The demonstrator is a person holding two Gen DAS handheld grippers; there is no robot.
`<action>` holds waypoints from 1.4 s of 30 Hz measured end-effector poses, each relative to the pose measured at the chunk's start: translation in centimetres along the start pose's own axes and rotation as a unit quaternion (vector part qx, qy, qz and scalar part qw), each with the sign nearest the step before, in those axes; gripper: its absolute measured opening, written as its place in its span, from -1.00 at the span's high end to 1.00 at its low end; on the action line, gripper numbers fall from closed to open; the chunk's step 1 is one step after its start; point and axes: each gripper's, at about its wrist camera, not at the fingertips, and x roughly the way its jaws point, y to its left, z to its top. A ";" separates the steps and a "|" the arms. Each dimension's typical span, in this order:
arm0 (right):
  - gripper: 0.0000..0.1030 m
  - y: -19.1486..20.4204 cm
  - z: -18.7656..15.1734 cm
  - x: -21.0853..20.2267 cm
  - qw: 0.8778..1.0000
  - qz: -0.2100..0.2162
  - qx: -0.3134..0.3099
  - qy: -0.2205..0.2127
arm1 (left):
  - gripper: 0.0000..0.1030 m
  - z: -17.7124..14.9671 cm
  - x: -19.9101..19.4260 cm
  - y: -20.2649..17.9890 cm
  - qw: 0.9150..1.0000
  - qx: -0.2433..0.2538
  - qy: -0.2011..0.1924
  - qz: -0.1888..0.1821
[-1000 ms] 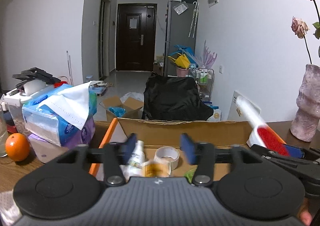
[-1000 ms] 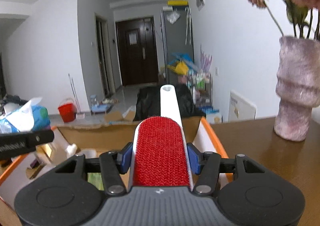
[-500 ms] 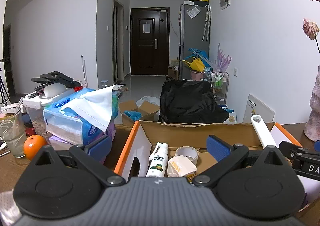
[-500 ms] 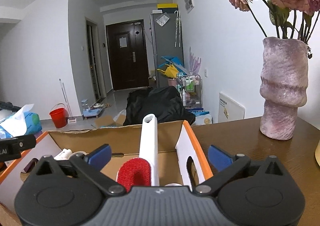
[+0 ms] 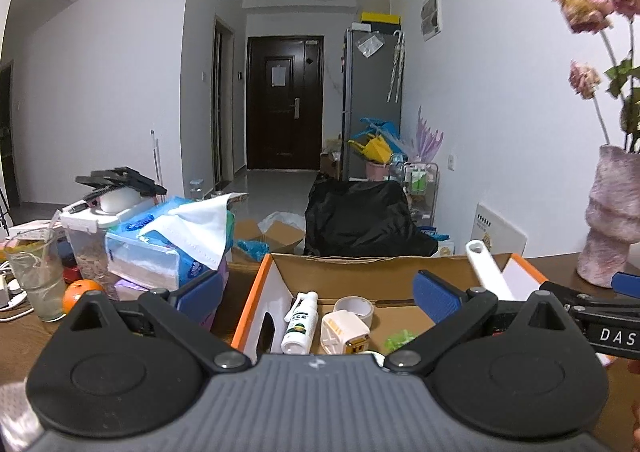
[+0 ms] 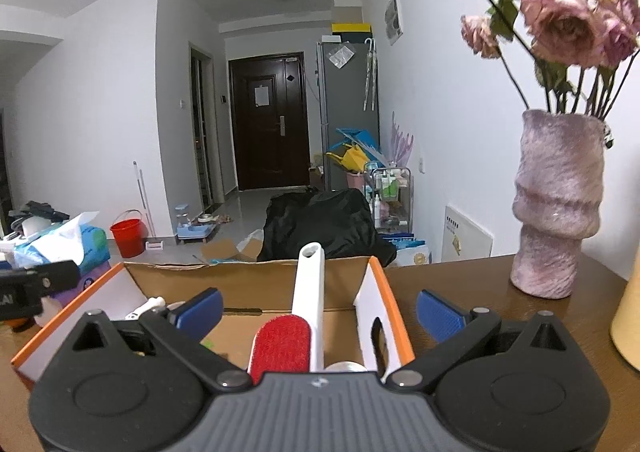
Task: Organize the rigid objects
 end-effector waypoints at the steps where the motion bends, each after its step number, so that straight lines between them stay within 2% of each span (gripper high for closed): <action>1: -1.00 0.0 0.0 -0.6 1.000 0.001 -0.001 -0.002 | -1.00 0.1 -0.5 0.1 1.000 0.000 -0.001 -0.001; 13: -1.00 -0.7 -0.7 -8.5 1.000 0.013 -0.007 -0.011 | -1.00 -0.7 -7.4 1.1 1.000 -0.009 0.009 -0.003; 25: -1.00 -0.4 -2.4 -17.8 0.999 0.023 -0.019 -0.014 | -1.00 -2.3 -16.9 1.1 1.000 0.002 0.001 -0.010; 33: -1.00 -0.4 -5.1 -24.1 1.000 0.022 -0.020 -0.008 | -1.00 -5.2 -23.5 1.4 1.000 0.006 0.006 -0.017; 42: -1.00 -0.7 -8.7 -29.7 0.999 0.021 -0.027 0.008 | -1.00 -8.8 -28.9 1.6 1.000 0.015 0.016 -0.018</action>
